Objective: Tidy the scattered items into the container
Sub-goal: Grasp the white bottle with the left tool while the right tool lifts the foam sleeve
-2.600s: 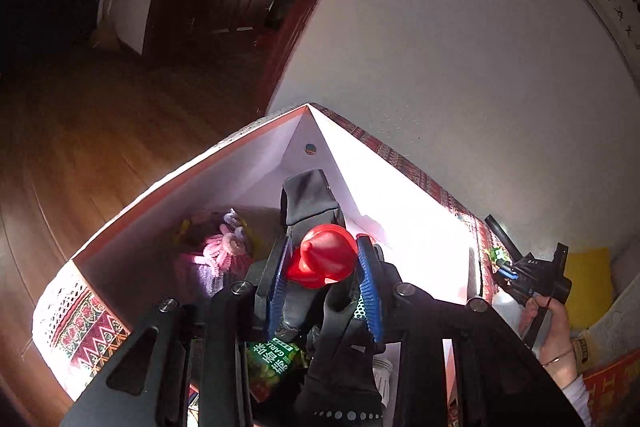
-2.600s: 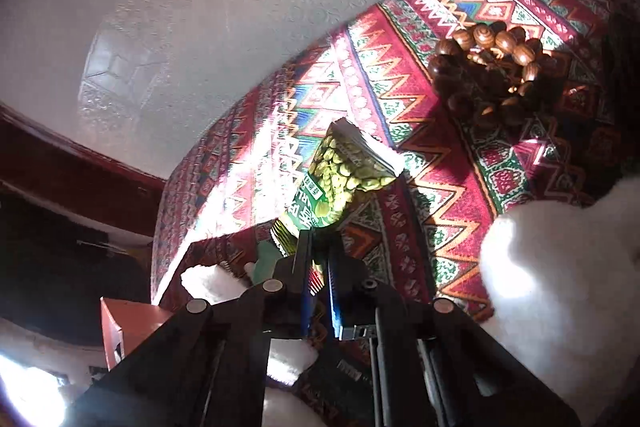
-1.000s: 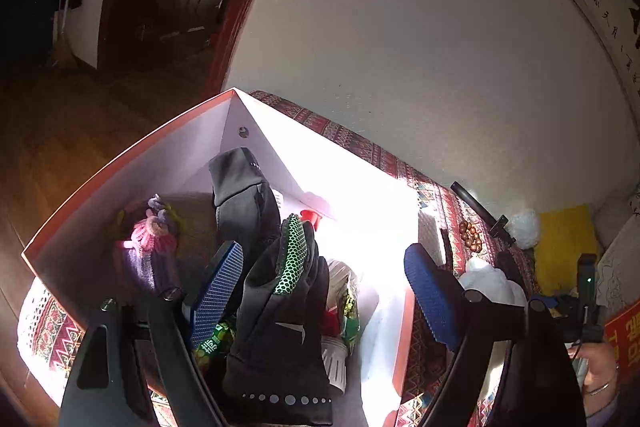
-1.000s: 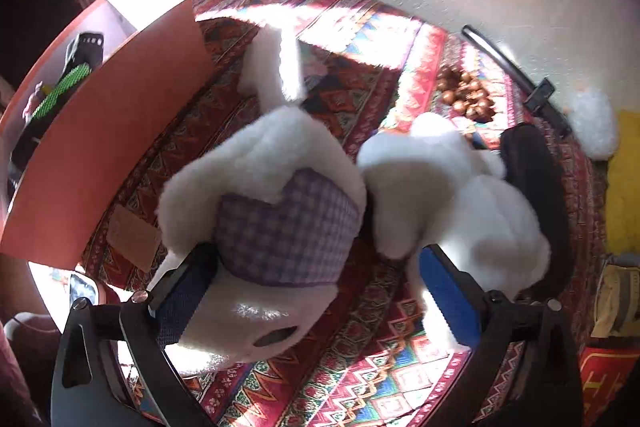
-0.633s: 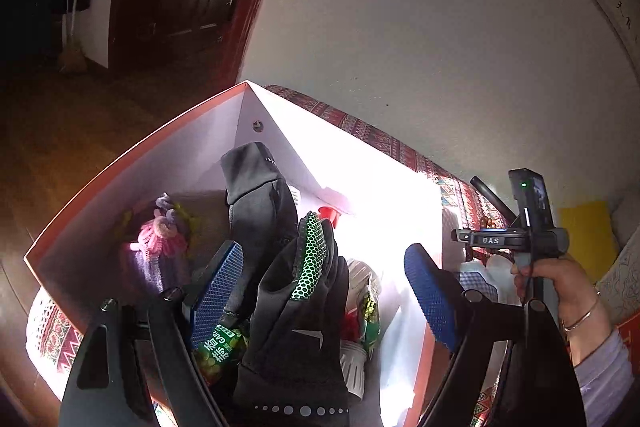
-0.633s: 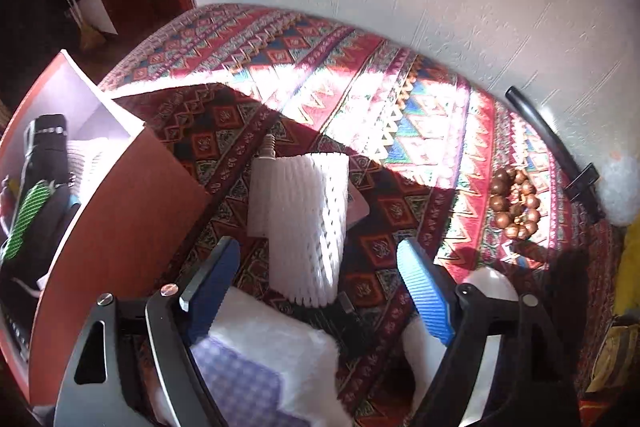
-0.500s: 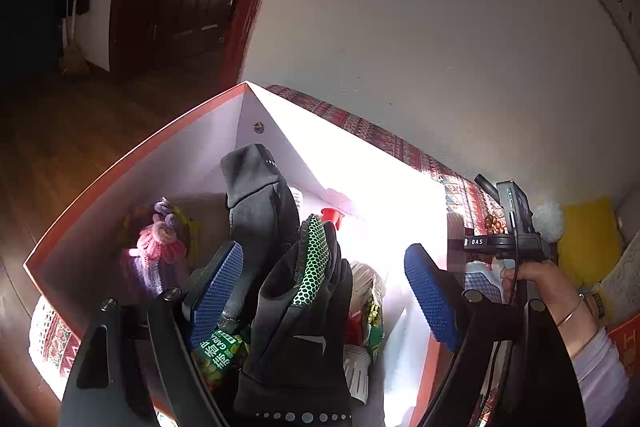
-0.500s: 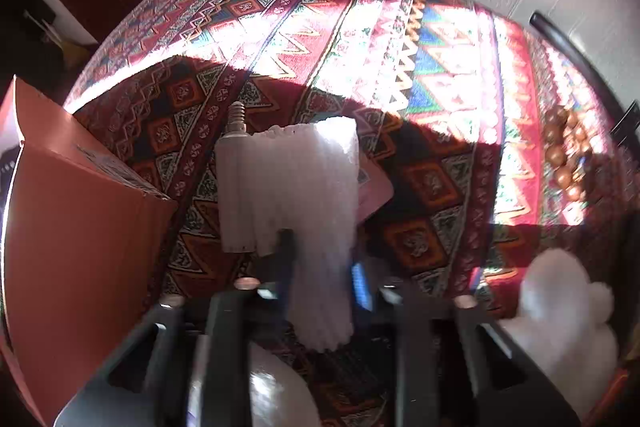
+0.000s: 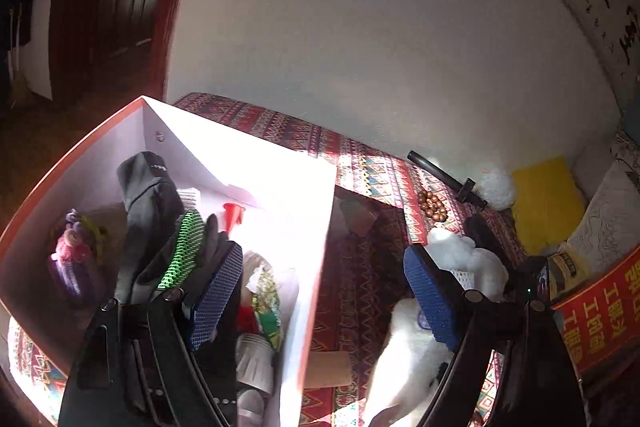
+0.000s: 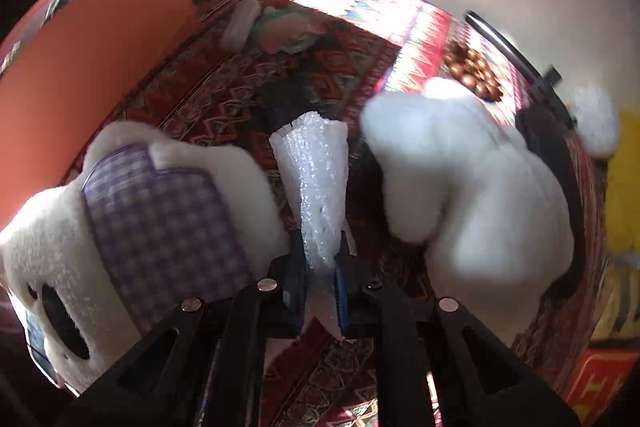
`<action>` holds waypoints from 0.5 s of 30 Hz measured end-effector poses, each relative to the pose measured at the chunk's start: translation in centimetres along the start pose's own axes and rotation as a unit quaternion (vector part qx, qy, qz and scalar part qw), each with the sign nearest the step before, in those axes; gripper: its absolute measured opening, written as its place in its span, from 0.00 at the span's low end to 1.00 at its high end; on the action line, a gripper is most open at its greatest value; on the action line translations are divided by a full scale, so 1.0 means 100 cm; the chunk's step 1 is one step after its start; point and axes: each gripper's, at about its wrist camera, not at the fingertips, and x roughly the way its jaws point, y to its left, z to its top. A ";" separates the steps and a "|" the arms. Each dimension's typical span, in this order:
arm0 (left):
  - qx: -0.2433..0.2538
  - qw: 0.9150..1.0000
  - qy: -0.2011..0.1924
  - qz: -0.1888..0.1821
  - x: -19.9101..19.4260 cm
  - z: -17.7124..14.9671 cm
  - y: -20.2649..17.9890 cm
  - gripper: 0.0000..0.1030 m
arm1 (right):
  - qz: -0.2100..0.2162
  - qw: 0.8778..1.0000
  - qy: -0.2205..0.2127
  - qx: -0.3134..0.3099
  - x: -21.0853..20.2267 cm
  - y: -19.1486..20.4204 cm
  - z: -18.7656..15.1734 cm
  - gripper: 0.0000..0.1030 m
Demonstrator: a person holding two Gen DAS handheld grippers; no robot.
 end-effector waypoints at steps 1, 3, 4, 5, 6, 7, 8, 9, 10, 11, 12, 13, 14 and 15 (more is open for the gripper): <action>0.000 1.000 0.009 -0.011 0.010 0.000 -0.017 0.80 | 0.032 0.997 -0.028 0.068 -0.013 -0.023 -0.010 0.10; 0.005 0.999 0.038 -0.006 0.040 -0.001 -0.052 0.80 | 0.083 0.980 -0.086 0.157 -0.037 -0.058 -0.028 0.10; 0.010 0.998 0.055 0.011 0.062 0.000 -0.070 0.80 | 0.089 0.974 -0.099 0.182 -0.044 -0.071 -0.030 0.10; 0.018 0.997 0.070 0.031 0.084 0.002 -0.087 0.80 | 0.088 0.970 -0.115 0.195 -0.054 -0.080 -0.029 0.10; 0.026 0.995 0.082 0.054 0.109 0.006 -0.103 0.80 | 0.094 0.964 -0.138 0.205 -0.064 -0.087 -0.028 0.10; 0.034 0.992 0.091 0.084 0.135 0.010 -0.115 0.80 | 0.110 0.955 -0.159 0.223 -0.073 -0.094 -0.026 0.10; 0.040 0.987 0.098 0.117 0.162 0.015 -0.123 0.80 | 0.133 0.945 -0.177 0.242 -0.075 -0.103 -0.021 0.10; 0.044 0.981 0.109 0.154 0.191 0.018 -0.126 0.80 | 0.154 0.935 -0.194 0.255 -0.080 -0.107 -0.022 0.10; 0.043 0.973 0.125 0.190 0.219 0.022 -0.123 0.80 | 0.165 0.930 -0.203 0.257 -0.078 -0.110 -0.016 0.10; 0.036 0.966 0.142 0.214 0.246 0.026 -0.116 0.80 | 0.166 0.930 -0.204 0.256 -0.078 -0.110 -0.015 0.10; 0.027 0.958 0.158 0.238 0.269 0.030 -0.107 0.79 | 0.161 0.933 -0.200 0.252 -0.076 -0.110 -0.012 0.10; 0.015 0.950 0.168 0.262 0.288 0.033 -0.092 0.75 | 0.156 0.936 -0.196 0.248 -0.071 -0.109 -0.009 0.10; 0.001 0.944 0.173 0.280 0.302 0.036 -0.080 0.73 | 0.154 0.937 -0.191 0.248 -0.064 -0.111 -0.006 0.11; -0.013 0.939 0.178 0.295 0.313 0.037 -0.069 0.62 | 0.158 0.938 -0.184 0.249 -0.058 -0.113 -0.005 0.11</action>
